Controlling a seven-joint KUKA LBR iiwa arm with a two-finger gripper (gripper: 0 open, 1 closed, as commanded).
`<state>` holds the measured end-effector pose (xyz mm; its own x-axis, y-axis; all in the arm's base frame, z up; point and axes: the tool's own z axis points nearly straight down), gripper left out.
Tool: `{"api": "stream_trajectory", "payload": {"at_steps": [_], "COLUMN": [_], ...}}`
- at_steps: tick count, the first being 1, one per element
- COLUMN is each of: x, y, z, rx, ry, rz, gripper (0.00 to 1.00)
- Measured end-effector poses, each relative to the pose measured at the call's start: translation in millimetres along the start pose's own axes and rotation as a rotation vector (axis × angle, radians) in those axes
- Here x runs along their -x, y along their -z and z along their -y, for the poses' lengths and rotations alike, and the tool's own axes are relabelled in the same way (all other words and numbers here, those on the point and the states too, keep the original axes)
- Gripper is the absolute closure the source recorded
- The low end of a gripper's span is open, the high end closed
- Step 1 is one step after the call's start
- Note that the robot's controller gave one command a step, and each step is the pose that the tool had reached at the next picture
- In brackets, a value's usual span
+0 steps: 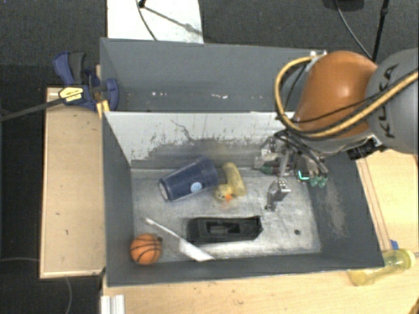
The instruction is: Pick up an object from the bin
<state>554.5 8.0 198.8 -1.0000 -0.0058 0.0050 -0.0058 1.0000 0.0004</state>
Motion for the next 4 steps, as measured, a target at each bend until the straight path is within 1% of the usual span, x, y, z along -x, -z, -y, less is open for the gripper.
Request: {"api": "stream_trajectory", "payload": {"at_steps": [1,2,3,4], "x": [1.6,-12.4,-24.1,-39.2], "y": [4.6,-34.6,-49.6,-51.4], "z": [0.0,-22.7,-72.4,-78.5], "rx": [0.0,-0.001,-0.001,-0.001], "ry": [0.0,0.133,0.243,0.327], "rz": [0.008,0.011,0.006,0.006], "gripper": [0.0,0.0,0.0,0.0]}}
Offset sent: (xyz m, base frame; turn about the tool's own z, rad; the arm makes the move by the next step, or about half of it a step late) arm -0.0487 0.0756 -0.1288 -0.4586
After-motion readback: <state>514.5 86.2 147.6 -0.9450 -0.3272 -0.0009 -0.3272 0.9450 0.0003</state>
